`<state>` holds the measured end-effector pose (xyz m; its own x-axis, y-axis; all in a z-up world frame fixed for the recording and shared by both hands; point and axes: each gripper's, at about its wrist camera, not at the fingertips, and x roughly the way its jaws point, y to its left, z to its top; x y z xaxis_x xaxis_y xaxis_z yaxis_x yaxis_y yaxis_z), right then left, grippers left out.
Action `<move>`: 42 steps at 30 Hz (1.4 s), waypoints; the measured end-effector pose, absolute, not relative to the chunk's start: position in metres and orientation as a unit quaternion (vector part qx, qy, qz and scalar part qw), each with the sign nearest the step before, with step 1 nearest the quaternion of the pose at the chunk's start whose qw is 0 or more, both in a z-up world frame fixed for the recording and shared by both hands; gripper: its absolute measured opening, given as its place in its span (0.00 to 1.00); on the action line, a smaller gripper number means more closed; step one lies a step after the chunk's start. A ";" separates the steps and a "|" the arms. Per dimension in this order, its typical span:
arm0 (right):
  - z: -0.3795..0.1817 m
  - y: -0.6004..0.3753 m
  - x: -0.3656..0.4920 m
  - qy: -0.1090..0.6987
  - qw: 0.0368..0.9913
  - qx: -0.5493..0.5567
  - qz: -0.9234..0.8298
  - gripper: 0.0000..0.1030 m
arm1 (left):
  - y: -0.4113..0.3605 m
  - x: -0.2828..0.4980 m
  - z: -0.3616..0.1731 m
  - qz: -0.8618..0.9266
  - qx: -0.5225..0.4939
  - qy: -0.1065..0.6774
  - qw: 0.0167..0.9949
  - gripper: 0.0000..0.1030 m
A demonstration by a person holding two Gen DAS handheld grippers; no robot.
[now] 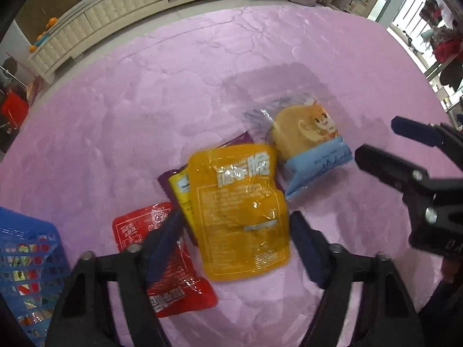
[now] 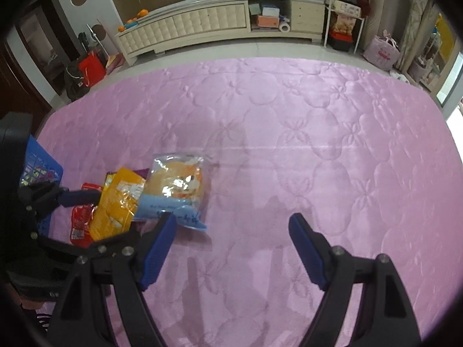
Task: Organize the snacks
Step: 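Lower the left gripper onto the yellow pouch and close it, then grasp the blue-labelled bread packet with the right gripper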
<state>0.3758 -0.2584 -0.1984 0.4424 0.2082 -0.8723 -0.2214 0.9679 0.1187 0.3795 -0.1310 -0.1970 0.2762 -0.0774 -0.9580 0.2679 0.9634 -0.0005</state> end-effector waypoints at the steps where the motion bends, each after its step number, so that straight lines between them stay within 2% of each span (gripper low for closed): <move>1: -0.199 -0.260 0.378 0.515 0.848 -0.003 0.125 0.81 | -0.133 0.377 -0.196 -0.108 0.085 0.591 0.795 0.57; 3: -0.199 -0.265 0.379 0.517 0.847 0.007 0.125 0.81 | -0.134 0.374 -0.195 -0.109 0.080 0.595 0.792 0.47; 6: -0.196 -0.268 0.376 0.514 0.848 0.012 0.125 0.81 | -0.134 0.367 -0.190 -0.102 0.079 0.591 0.796 0.44; 21: -0.189 -0.250 0.392 0.490 0.857 0.040 0.156 0.81 | -0.135 0.339 -0.143 -0.066 0.095 0.522 0.845 0.43; 37: -0.218 -0.210 0.392 0.489 0.856 -0.029 0.166 0.82 | -0.088 0.354 -0.158 -0.031 0.048 0.530 0.846 0.43; 39: -0.219 -0.204 0.388 0.479 0.860 -0.048 0.167 0.80 | -0.086 0.351 -0.159 -0.030 0.040 0.534 0.844 0.43; 40: -0.218 -0.204 0.386 0.473 0.862 -0.043 0.174 0.75 | -0.085 0.349 -0.159 -0.029 0.040 0.534 0.844 0.43; 41: -0.216 -0.204 0.385 0.471 0.863 -0.034 0.179 0.63 | -0.085 0.347 -0.159 -0.028 0.043 0.532 0.845 0.43; 42: -0.215 -0.205 0.384 0.469 0.864 -0.032 0.180 0.62 | -0.085 0.345 -0.157 -0.027 0.045 0.531 0.846 0.43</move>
<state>0.3836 -0.2055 -0.2148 0.4942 0.2818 -0.8224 -0.3413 0.9330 0.1146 0.3448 -0.0849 -0.1573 0.4345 0.0011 -0.9007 0.0938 0.9945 0.0464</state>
